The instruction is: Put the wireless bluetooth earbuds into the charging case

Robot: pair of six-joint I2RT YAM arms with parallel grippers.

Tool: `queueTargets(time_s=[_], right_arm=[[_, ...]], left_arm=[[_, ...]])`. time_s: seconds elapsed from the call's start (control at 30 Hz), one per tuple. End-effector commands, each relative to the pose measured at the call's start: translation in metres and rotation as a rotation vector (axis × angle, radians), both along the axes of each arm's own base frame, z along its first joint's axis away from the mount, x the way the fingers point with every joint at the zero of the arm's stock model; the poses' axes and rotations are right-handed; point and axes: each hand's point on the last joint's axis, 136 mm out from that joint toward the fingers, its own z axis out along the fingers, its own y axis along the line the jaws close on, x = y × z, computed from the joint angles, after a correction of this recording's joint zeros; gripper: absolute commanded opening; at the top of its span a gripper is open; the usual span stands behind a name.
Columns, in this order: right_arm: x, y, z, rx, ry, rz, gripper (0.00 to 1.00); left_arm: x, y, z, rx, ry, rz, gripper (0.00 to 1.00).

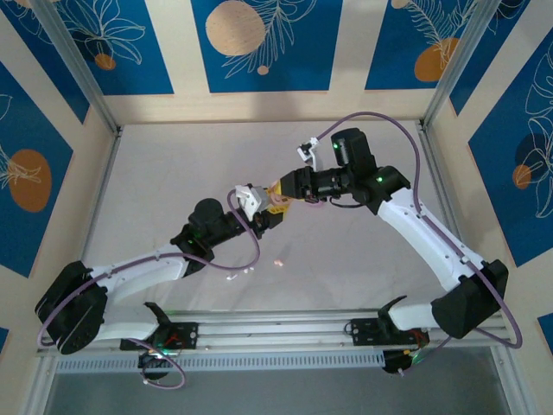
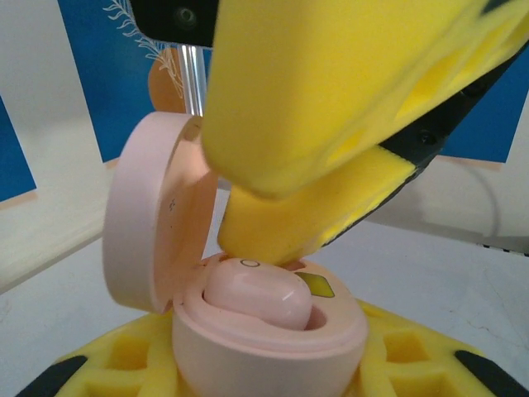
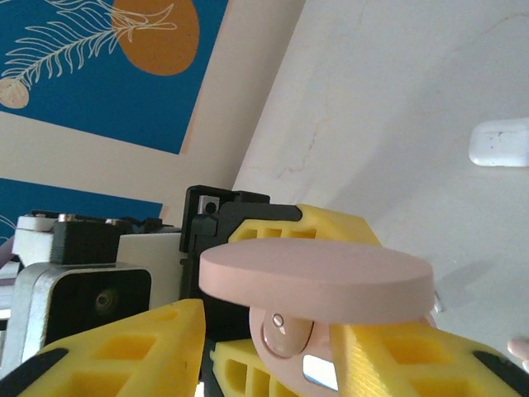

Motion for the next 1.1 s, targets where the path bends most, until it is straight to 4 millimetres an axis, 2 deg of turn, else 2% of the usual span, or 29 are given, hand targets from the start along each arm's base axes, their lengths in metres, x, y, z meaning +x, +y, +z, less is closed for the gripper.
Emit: queueTargets(time_s=[0.0,0.2,0.3,0.43,0.6,0.8,1.07], right_arm=[[-0.007,-0.01,0.02,0.021,-0.076,-0.009,0.47],[-0.017,-0.027,0.039,0.047,-0.22,-0.034,0.49],[-0.012,-0.048,0.031,0.0,-0.266,-0.132,0.49],[-0.003,-0.078,-0.004,-0.081,-0.166,-0.257,0.48],[-0.006,-0.09,-0.06,-0.104,0.084,-0.29,0.47],[-0.015,-0.07,-0.129,-0.151,0.341,-0.2,0.46],[-0.026,-0.031,-0.202,-0.413,0.393,0.022,0.46]], left_arm=[[-0.007,0.003,0.035,-0.079,-0.083,0.003,0.23],[-0.004,0.01,0.037,-0.076,-0.085,0.042,0.22],[-0.002,0.017,0.039,-0.076,-0.073,0.079,0.22],[-0.002,0.029,0.048,-0.086,-0.087,0.127,0.22],[-0.002,0.048,0.059,-0.083,-0.114,0.209,0.22],[-0.005,0.062,0.07,-0.094,-0.145,0.253,0.22],[-0.01,0.067,0.077,-0.107,-0.154,0.252,0.22]])
